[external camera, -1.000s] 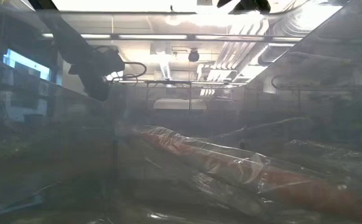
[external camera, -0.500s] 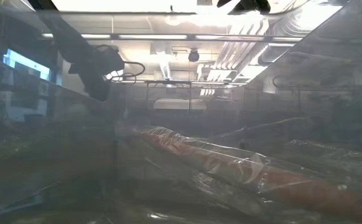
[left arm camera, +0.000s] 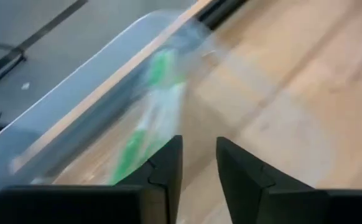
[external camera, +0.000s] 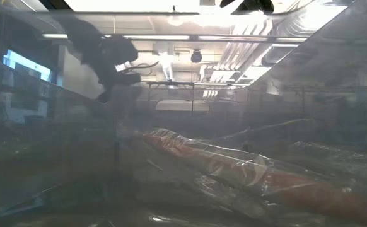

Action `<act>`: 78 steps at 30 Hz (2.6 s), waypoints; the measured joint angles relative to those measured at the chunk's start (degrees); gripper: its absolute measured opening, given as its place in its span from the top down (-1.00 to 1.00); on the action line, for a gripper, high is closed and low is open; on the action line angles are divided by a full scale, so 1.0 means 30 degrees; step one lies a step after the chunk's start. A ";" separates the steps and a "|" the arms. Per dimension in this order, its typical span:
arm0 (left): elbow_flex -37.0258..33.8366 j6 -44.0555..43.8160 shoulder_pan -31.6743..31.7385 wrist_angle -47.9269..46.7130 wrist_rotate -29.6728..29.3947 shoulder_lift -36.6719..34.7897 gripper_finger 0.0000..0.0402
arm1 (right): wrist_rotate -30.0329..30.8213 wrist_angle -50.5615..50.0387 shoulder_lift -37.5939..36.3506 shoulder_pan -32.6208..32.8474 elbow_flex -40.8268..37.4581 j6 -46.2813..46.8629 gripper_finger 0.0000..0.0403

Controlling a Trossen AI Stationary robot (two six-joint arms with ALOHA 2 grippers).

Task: Pick & Place Toothbrushes
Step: Put the orange toothbrush into the bottom black bin

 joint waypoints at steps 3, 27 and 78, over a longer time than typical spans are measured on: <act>0.0489 0.0004 -0.1028 0.0016 0.0015 0.0000 0.64 | 0.0001 -0.0007 0.0000 0.0000 0.0000 -0.0006 -0.15; 0.5121 -0.0412 -0.6697 -0.0109 0.1306 0.0000 0.79 | -0.0007 -0.0026 0.0002 0.0000 0.0000 -0.1002 -0.15; 0.5337 0.0091 -0.6653 -0.2550 0.1333 -0.4765 0.79 | -0.2229 -0.9577 0.0008 0.3082 0.0007 0.1409 0.95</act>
